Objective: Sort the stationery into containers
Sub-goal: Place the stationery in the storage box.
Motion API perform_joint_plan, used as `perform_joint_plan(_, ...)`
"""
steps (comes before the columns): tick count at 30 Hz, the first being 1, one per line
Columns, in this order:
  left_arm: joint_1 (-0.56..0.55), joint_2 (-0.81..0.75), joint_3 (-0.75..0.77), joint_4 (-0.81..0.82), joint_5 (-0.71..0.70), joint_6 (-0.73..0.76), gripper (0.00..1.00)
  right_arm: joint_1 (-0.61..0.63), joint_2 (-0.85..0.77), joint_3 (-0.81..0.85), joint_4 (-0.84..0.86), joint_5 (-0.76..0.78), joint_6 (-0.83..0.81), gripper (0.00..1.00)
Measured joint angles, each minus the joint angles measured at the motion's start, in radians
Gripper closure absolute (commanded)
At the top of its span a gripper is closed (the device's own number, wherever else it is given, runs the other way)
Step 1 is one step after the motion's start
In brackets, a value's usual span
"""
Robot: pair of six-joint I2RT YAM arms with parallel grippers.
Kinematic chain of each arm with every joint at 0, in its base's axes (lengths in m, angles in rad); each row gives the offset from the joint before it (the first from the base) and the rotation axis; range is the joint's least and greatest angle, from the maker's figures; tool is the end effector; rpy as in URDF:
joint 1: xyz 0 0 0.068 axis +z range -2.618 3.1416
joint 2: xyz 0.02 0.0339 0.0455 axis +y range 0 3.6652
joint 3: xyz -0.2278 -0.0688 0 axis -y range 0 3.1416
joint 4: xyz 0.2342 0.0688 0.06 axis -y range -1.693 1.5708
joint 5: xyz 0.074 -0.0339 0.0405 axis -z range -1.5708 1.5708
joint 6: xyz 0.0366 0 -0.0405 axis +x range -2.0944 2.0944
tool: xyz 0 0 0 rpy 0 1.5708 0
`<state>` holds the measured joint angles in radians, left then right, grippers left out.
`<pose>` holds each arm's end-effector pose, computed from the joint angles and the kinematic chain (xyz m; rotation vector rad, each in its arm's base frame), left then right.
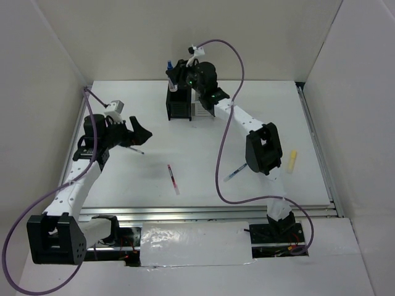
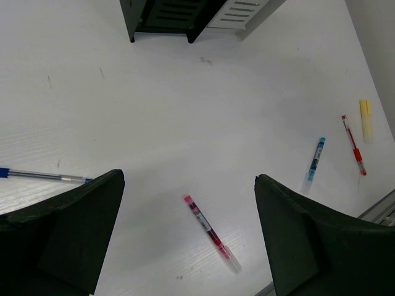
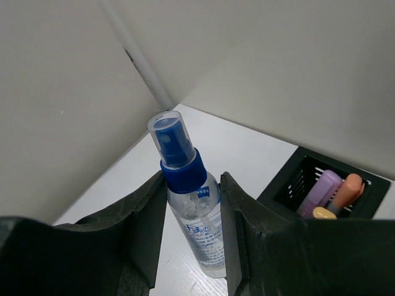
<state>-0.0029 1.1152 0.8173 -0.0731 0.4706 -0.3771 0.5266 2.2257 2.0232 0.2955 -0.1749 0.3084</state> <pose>0.2606 -0.0174 0.2680 -0.0483 1.9641 -0.7069 0.4375 0.2617 0.3161 -0.3118 1.4996 0.8007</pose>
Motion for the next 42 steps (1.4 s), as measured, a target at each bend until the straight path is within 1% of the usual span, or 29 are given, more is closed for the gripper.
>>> perform_joint_plan(7, 0.05, -0.001, -0.001, 0.002, 0.029, 0.004, 0.01, 0.019, 0.101, 0.066, 0.026, 0.068, -0.019, 1.0)
perform_joint_plan(16, 0.069, -0.014, -0.021, 0.006, 0.052, 0.01, 0.01, 0.016, 0.166, 0.103, 0.025, 0.132, -0.031, 1.0)
perform_joint_plan(18, 0.073, -0.014, -0.021, 0.007, 0.053, 0.011, 0.01, 0.016, 0.172, 0.111, 0.02, 0.139, -0.024, 0.98)
perform_joint_plan(20, 0.08, -0.014, -0.021, 0.006, 0.053, 0.013, 0.01, 0.016, 0.173, 0.111, 0.016, 0.143, -0.017, 0.91)
perform_joint_plan(24, 0.108, -0.005, -0.019, 0.003, 0.06, 0.04, 0.01, 0.016, 0.173, 0.111, 0.008, 0.147, -0.006, 0.86)
perform_joint_plan(25, 0.116, 0.003, -0.016, 0.0, 0.061, 0.047, 0.01, 0.016, 0.173, 0.111, 0.002, 0.147, -0.003, 0.8)
perform_joint_plan(29, 0.146, 0.04, 0.011, -0.014, 0.065, 0.087, 0.01, 0.016, 0.174, 0.112, -0.023, 0.147, 0.003, 0.74)
perform_joint_plan(30, 0.153, 0.045, 0.015, -0.015, 0.068, 0.095, 0.01, 0.016, 0.174, 0.112, -0.028, 0.146, 0.006, 0.66)
perform_joint_plan(32, 0.166, 0.05, 0.019, -0.015, 0.073, 0.119, 0.01, 0.016, 0.174, 0.112, -0.037, 0.15, 0.008, 0.61)
perform_joint_plan(36, 0.185, 0.054, 0.023, -0.019, 0.089, 0.18, 0.01, 0.016, 0.174, 0.112, -0.057, 0.152, 0.013, 0.42)
perform_joint_plan(42, 0.197, 0.108, 0.085, -0.095, 0.104, 0.347, 0.02, 0.016, 0.174, 0.112, -0.066, 0.14, 0.021, 0.39)
